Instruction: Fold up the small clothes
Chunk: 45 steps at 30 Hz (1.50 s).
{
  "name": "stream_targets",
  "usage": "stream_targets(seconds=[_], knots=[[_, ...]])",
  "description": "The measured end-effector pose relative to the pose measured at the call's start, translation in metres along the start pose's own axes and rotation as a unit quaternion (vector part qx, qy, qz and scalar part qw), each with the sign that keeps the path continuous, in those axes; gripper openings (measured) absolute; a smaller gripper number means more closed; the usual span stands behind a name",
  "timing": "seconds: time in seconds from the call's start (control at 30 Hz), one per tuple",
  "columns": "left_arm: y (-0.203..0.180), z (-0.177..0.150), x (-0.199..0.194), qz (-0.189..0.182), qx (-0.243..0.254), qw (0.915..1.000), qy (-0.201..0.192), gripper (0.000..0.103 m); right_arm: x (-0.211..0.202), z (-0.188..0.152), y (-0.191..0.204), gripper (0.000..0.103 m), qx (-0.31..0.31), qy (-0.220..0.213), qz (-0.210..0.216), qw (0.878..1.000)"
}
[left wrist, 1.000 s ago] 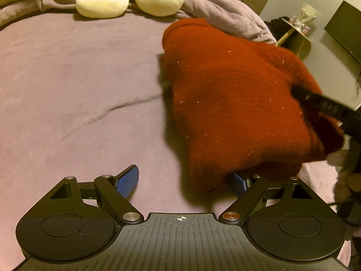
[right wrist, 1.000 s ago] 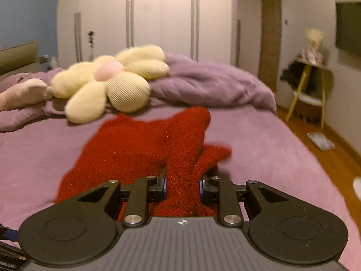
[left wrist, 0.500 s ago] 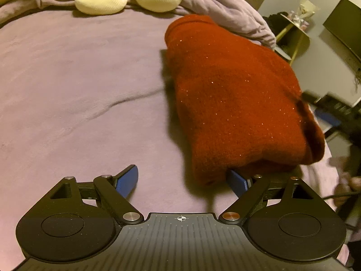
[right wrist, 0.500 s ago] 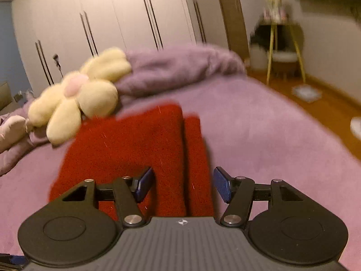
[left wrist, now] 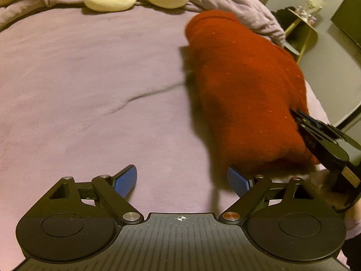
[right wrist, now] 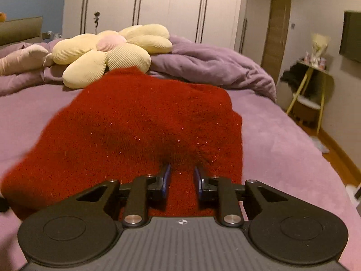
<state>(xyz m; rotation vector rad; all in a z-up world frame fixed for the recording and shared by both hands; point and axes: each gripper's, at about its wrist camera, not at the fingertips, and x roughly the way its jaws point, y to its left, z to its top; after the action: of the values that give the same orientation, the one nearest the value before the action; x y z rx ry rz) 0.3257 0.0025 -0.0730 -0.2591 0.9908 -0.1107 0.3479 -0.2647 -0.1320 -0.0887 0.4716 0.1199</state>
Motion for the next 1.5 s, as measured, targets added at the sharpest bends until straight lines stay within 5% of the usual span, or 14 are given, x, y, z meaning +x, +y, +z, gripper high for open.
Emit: stream_targets(seconds=[0.17,0.27,0.57,0.83,1.03,1.23,1.5], knots=[[0.003,0.017,-0.017,0.004,-0.007,0.9994,-0.033,0.091,-0.007,0.017,0.004,0.02,-0.016,0.009,0.01,1.0],[-0.008,0.035,-0.017,0.011,0.006,0.9987,-0.049,0.092,-0.02,0.031,0.002,0.02,0.007,-0.021,0.012,1.0],[-0.062,0.093,0.025,0.008,0.033,0.9957,-0.087,0.094,0.009,0.074,-0.009,0.021,0.017,-0.03,-0.028,0.999],[-0.07,0.105,0.079,0.002,0.035,0.9969,-0.07,0.1,0.068,0.056,-0.021,0.021,-0.009,0.044,-0.05,0.998],[-0.051,0.114,0.072,-0.037,0.01,0.9969,-0.069,0.101,0.068,0.064,-0.048,0.027,0.04,0.074,-0.009,0.996],[-0.048,0.153,0.071,0.006,-0.007,0.9938,-0.111,0.099,0.065,0.119,-0.038,0.029,0.063,0.036,0.016,0.997],[-0.068,0.172,0.12,0.053,0.063,0.9927,-0.089,0.101,0.147,0.125,-0.026,0.03,0.066,0.134,0.035,0.988]])
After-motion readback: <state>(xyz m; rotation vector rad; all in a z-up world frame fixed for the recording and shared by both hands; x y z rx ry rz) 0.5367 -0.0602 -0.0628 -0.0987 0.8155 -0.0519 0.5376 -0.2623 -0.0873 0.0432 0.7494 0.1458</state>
